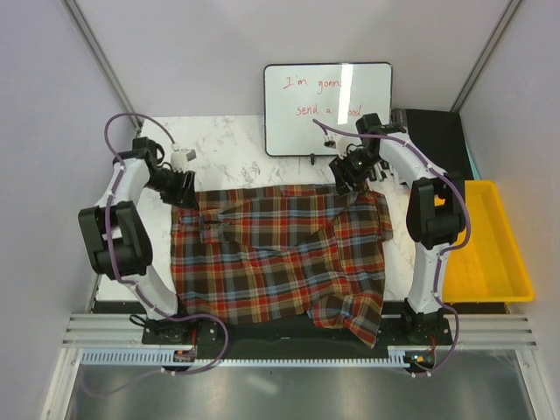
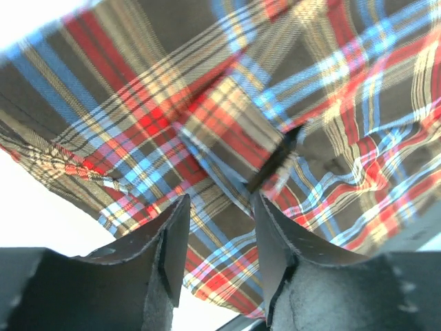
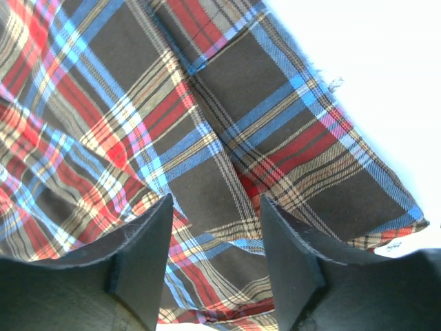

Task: Fold and stack the long sleeve shirts
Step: Fold the shirt

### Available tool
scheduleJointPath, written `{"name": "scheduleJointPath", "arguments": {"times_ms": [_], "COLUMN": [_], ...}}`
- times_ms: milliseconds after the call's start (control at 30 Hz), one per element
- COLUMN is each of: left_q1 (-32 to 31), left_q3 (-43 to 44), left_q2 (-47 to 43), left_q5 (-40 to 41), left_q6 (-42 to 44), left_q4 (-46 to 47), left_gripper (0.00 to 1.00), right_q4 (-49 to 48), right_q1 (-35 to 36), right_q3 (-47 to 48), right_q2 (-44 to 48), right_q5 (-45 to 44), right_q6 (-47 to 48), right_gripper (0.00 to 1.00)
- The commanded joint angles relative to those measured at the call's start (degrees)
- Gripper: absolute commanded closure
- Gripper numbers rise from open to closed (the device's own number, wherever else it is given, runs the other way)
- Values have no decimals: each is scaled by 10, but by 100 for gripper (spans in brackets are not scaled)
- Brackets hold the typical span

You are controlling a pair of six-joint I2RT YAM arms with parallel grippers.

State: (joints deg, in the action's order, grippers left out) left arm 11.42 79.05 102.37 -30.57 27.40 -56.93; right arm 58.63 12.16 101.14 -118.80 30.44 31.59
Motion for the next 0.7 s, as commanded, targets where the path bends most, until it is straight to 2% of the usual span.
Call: {"name": "scheduleJointPath", "arguments": {"times_ms": [0,233,300,433,500,533,567,600,667], "left_q1": [-62,-104,-105,-105,-105,-105,-105,-106,-108], "left_q3": [-42,-115,-120,-139,-146,-150,-147,-145,-145], "left_q2": [-95,-108,-108,-107,-99,-87,-82,-79,-95], "left_q5": [29,33,38,58,71,75,82,83,78], "left_q6": [51,21,19,5,-1,-6,-9,-12,-12], "left_q4": [10,45,54,79,101,107,110,111,111], "left_gripper": [48,47,40,40,42,43,43,43,43], "right_q4": [-40,-66,-70,-83,-90,-86,-81,-69,-58], "right_q1": [19,21,17,5,5,5,5,5,3], "right_q3": [-26,-74,-89,-114,-112,-104,-84,-74,-59], "right_q2": [33,-1,2,23,23,17,16,18,33], "right_q5": [-44,-135,-146,-147,-143,-138,-131,-131,-136], "right_q6": [-34,-21,-21,-21,-27,-38,-41,-43,-46], "right_gripper": [46,63,67,72,65,57,42,35,31]}}
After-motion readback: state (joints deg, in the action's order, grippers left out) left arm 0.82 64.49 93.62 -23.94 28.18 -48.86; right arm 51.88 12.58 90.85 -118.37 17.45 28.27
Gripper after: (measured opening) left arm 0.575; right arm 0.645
